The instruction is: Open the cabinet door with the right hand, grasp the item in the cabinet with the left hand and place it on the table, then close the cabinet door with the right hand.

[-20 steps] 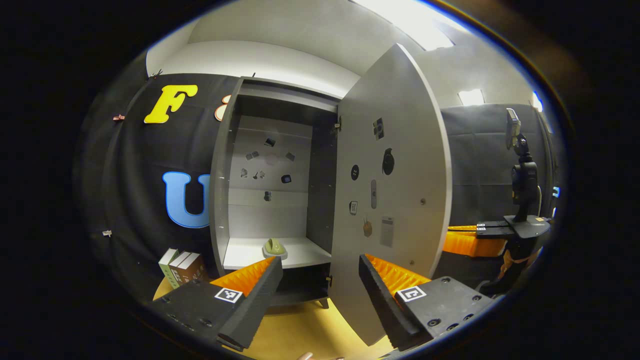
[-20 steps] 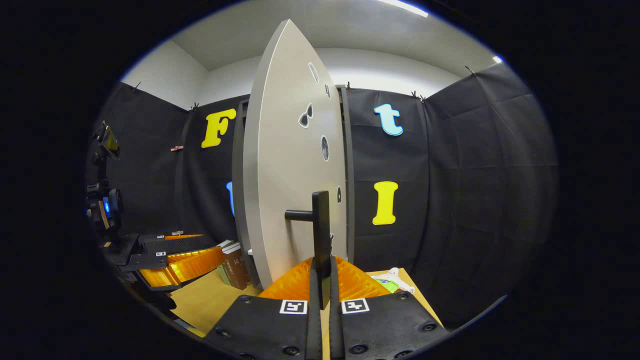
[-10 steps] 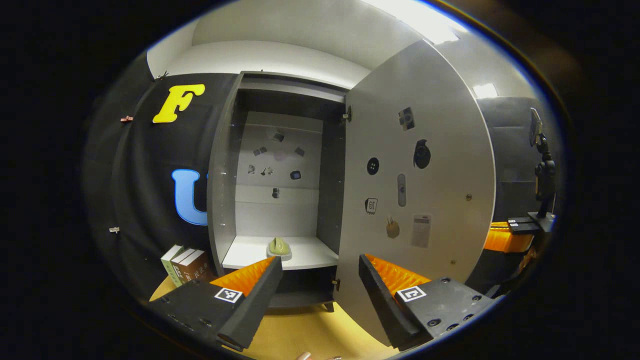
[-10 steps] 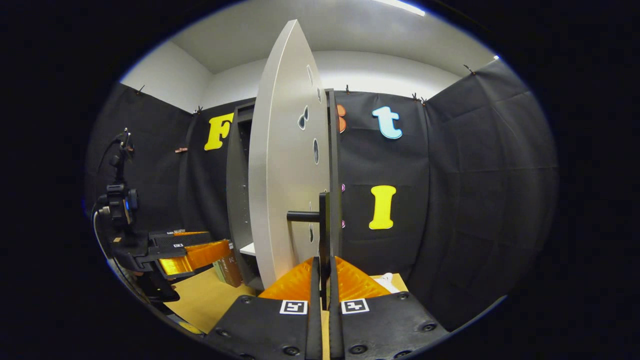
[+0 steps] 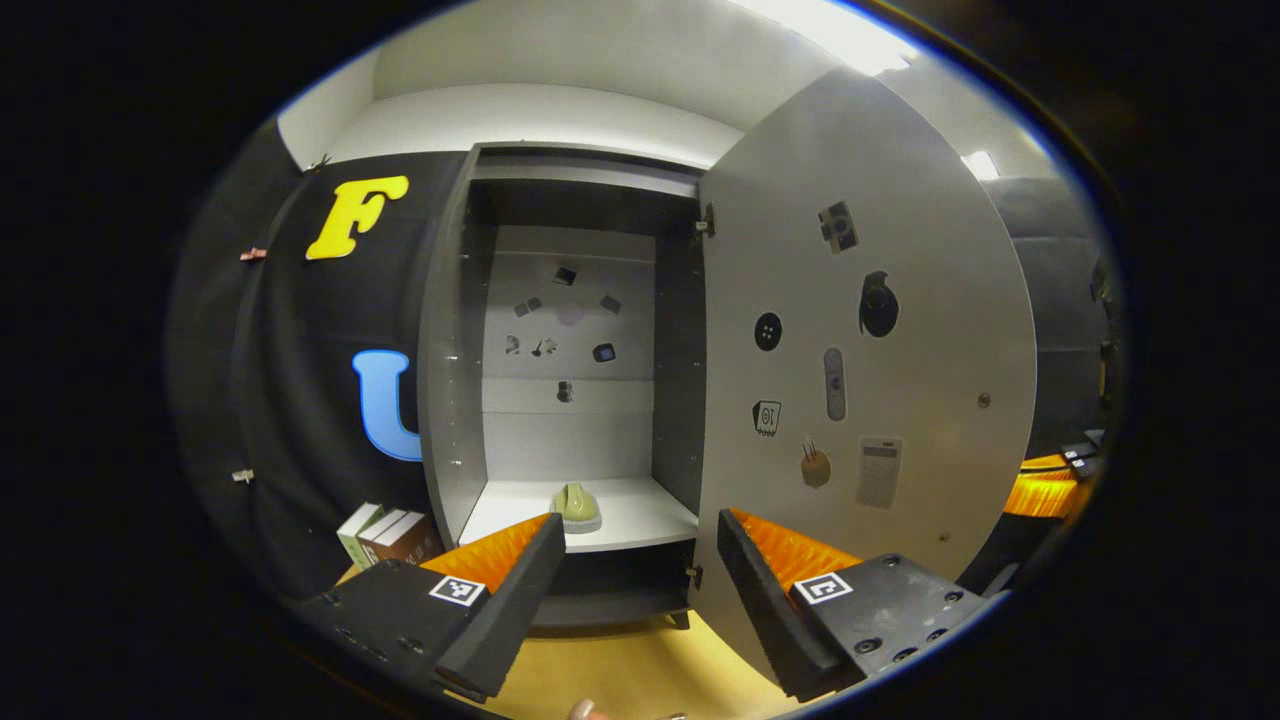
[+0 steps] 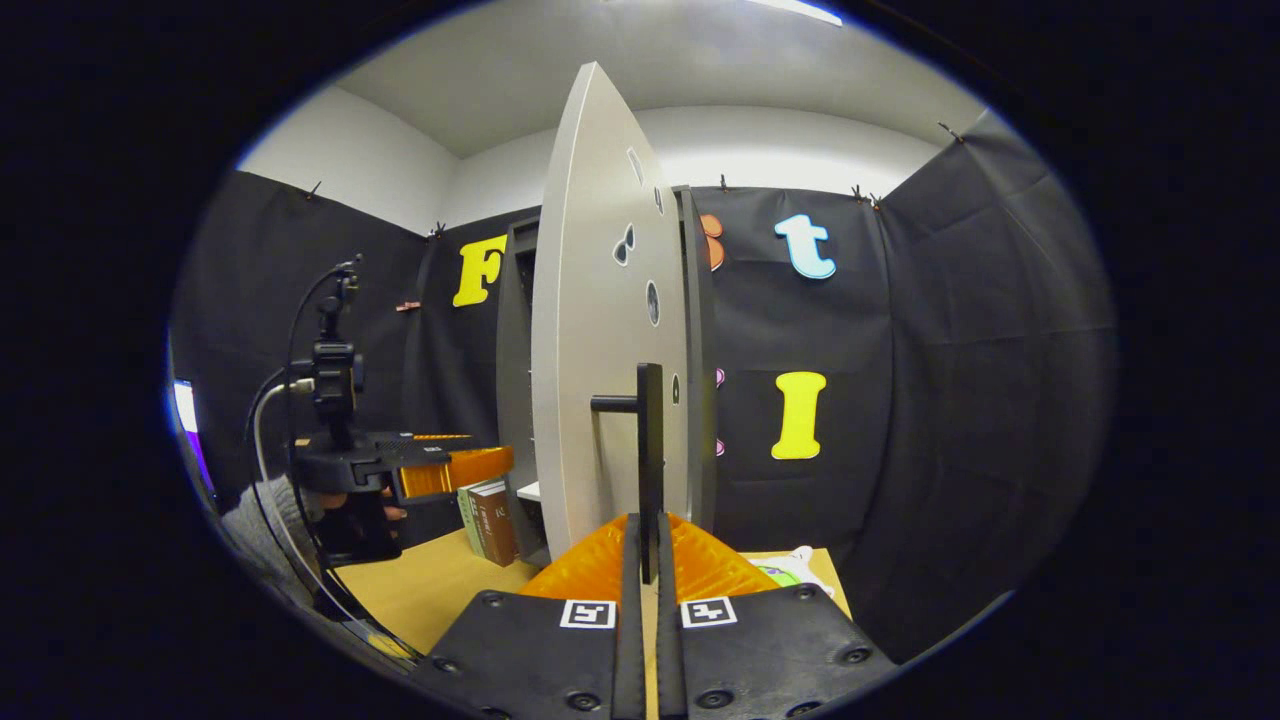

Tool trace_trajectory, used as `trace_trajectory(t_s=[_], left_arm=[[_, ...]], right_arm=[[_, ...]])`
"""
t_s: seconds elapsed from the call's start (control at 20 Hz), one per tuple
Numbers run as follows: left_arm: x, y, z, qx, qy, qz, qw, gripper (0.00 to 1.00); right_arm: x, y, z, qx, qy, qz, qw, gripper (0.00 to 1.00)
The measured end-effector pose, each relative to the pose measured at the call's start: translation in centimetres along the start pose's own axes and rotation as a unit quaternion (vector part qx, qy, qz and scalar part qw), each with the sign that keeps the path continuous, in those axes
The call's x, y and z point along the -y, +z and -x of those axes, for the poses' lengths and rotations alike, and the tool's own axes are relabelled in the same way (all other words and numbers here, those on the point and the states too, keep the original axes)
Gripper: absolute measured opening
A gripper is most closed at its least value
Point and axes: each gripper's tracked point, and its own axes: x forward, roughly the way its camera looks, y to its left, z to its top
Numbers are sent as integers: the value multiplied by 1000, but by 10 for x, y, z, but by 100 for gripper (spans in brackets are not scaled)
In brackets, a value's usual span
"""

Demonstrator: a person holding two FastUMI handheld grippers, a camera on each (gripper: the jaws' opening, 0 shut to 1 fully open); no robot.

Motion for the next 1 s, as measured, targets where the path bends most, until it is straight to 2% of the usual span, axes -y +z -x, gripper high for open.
trace_trajectory(t_s=[0.2,0.25,0.3,0.45,0.5,0.55,0.6,0.65,0.75,1.0], left_arm=[[-2,1,-23,-5,-4,14,1000,96],[-6,0,-30,-11,-1,12,1000,96],[-8,-1,-38,-20,0,10,1000,96],[-19,-4,-67,-38,-7,9,999,96],[-23,-5,-77,-46,-12,11,999,96],[-26,-11,-87,-58,-17,16,998,96],[-29,-17,-96,-71,-21,22,997,96],[-34,-24,-105,-85,-22,29,996,96],[-46,-37,-127,-108,-18,45,993,96],[-76,-55,-197,-152,-7,45,987,96]], right_arm=[[29,-18,22,-6,-28,18,999,9],[45,-24,23,-13,-51,22,998,15],[62,-33,26,-23,-76,25,997,27],[89,-40,36,-26,-123,30,992,84],[99,-43,38,-25,-141,32,989,94],[109,-46,41,-25,-159,36,986,93],[120,-49,42,-29,-177,39,983,97],[128,-52,42,-32,-192,40,980,97],[142,-55,40,-32,-206,38,977,97],[168,-79,37,-52,-232,31,971,97]])
